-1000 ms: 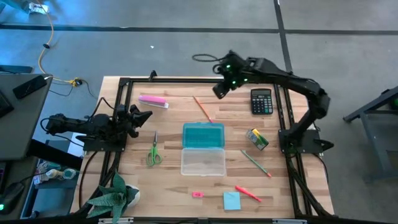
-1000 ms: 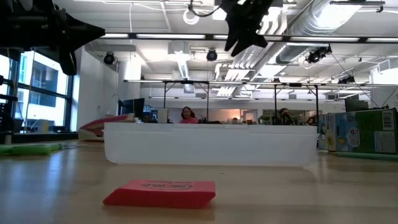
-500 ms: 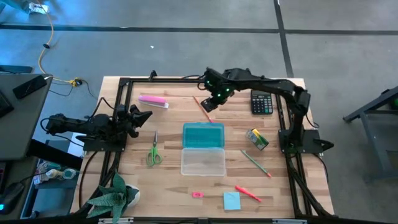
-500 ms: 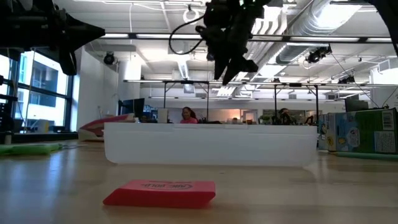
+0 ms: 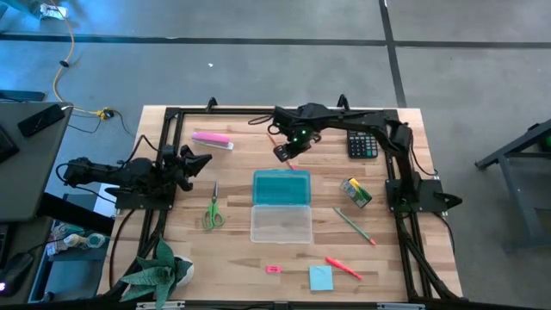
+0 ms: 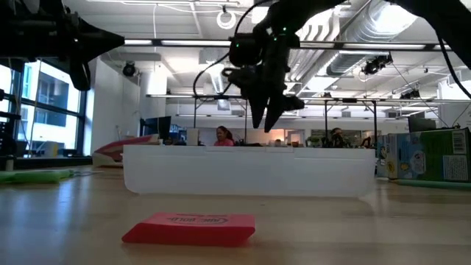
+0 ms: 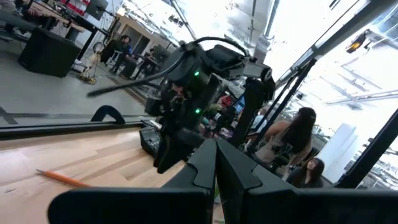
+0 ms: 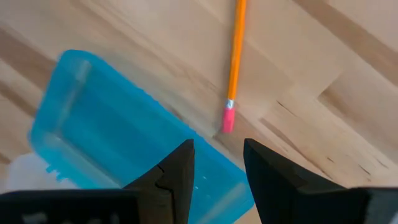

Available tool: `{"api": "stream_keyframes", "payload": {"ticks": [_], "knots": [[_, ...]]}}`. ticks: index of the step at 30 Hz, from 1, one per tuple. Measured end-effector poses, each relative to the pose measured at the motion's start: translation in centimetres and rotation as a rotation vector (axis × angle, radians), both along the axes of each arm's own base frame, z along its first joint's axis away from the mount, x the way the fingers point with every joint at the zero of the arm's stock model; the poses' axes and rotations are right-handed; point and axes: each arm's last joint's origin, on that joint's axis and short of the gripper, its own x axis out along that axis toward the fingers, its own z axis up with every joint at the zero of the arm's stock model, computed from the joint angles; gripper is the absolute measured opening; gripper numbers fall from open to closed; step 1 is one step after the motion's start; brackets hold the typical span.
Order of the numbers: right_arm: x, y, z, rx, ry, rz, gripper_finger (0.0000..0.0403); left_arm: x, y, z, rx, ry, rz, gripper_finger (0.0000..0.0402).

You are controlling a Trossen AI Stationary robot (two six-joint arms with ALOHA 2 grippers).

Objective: Pack school essentials
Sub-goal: Put the yellow pencil into the supply box

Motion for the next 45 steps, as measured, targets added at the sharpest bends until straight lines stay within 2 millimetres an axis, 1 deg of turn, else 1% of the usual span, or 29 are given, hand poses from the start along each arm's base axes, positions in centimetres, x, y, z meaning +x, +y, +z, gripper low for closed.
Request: {"api": "stream_keyframes", "payload": {"ticks": [8, 33, 40, 43, 45], "knots": [[0.9, -0.4, -2.6, -0.001, 0.036, -0.003, 0.0129, 0.0, 0.0, 0.0, 0.001, 0.005, -0.003, 0.0000], [2.1, -0.6, -6.9, -0.008, 0.093, 0.056, 0.0129, 0.1, 0.0, -0.2, 0.002, 0.027, -0.004, 0.0000], [2.1, -0.6, -7.1, -0.086, 0.129, 0.055, 0.0129, 0.1, 0.0, -0.2, 0.001, 0.027, -0.004, 0.0000], [2.1, -0.6, -7.1, -0.089, 0.130, 0.056, 0.0129, 0.1, 0.0, -0.3, 0.002, 0.027, -0.004, 0.0000], [2.1, -0.4, -7.5, -0.089, 0.133, 0.061, 0.0129, 0.1, 0.0, -0.2, 0.002, 0.027, -0.004, 0.0000]]}}
